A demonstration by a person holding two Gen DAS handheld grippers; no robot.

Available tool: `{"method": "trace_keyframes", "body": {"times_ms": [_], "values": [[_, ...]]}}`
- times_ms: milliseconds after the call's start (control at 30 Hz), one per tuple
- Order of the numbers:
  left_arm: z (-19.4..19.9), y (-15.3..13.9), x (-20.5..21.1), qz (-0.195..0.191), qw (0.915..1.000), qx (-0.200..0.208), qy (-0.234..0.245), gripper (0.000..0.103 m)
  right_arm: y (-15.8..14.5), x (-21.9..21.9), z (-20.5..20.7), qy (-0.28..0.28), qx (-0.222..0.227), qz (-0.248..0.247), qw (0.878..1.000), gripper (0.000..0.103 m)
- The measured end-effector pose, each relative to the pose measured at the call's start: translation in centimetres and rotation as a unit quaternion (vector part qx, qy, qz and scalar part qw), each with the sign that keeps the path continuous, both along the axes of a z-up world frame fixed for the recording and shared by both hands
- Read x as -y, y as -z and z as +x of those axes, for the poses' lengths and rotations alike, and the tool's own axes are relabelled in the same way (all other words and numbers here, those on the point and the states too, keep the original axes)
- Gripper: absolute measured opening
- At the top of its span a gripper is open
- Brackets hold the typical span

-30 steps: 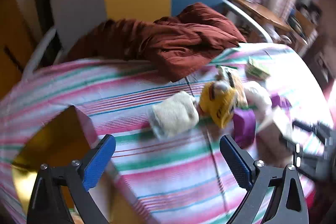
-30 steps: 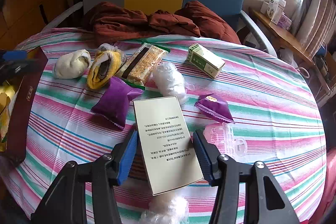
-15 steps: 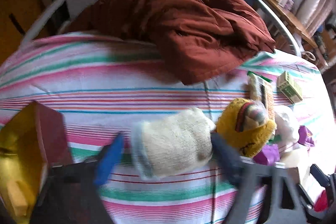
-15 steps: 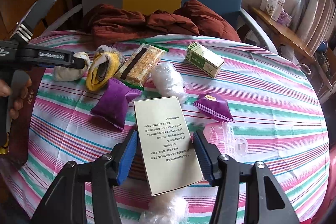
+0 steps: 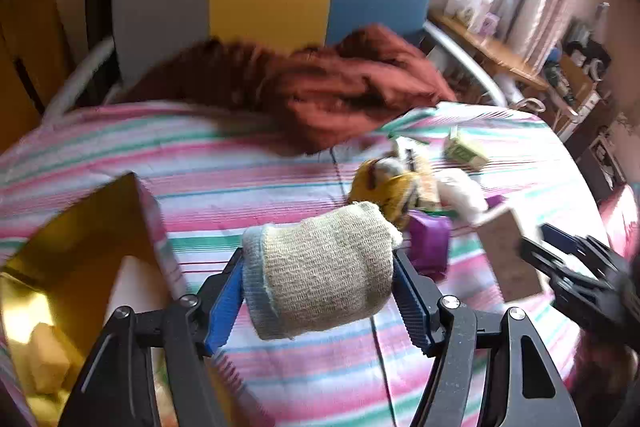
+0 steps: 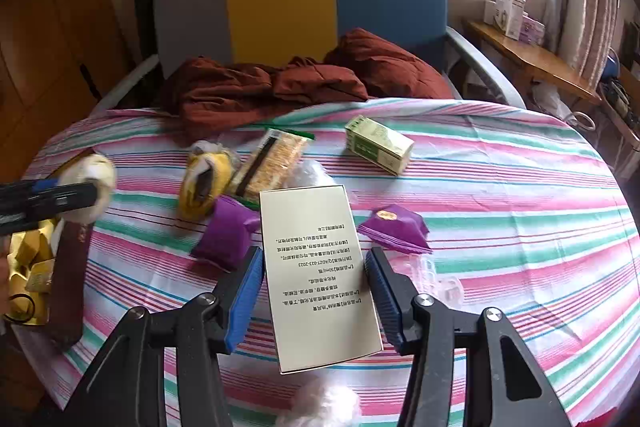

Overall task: Organize objects
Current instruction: 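Grasp the beige sock with the left tool while the right tool grasps the cardboard box, then place the sock in the tray with the left tool while the right tool places the box there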

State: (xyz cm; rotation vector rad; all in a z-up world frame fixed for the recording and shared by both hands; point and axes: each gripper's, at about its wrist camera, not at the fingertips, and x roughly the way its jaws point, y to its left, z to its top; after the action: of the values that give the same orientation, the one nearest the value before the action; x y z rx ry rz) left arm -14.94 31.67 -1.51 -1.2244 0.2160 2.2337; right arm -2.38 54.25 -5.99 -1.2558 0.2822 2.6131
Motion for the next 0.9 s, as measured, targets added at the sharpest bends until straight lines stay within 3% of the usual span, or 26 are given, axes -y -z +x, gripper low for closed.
{"method": "trace_keyframes", "body": {"times_ms": [167, 400, 600, 900], "values": [[4.0, -4.0, 4.1, 0.029, 0.9982, -0.052, 0.008, 0.070, -0.3, 0.8, -0.1, -0.013, -0.005, 0.003, 1.000, 0.053], [7.7, -6.5, 11.6, 0.047, 0.9947, -0.091, -0.015, 0.070, -1.6, 2.6, 0.7, -0.007, -0.008, 0.003, 1.000, 0.053], [8.5, -6.0, 19.0, 0.053, 0.9912, -0.095, -0.076, 0.070, -4.2, 7.4, 1.3, -0.031, -0.033, 0.000, 0.999, 0.053], [8.8, -2.1, 28.0, 0.030, 0.9791, -0.079, -0.185, 0.070, -7.4, 19.4, -0.1, -0.135, -0.069, -0.036, 0.988, 0.053]]}}
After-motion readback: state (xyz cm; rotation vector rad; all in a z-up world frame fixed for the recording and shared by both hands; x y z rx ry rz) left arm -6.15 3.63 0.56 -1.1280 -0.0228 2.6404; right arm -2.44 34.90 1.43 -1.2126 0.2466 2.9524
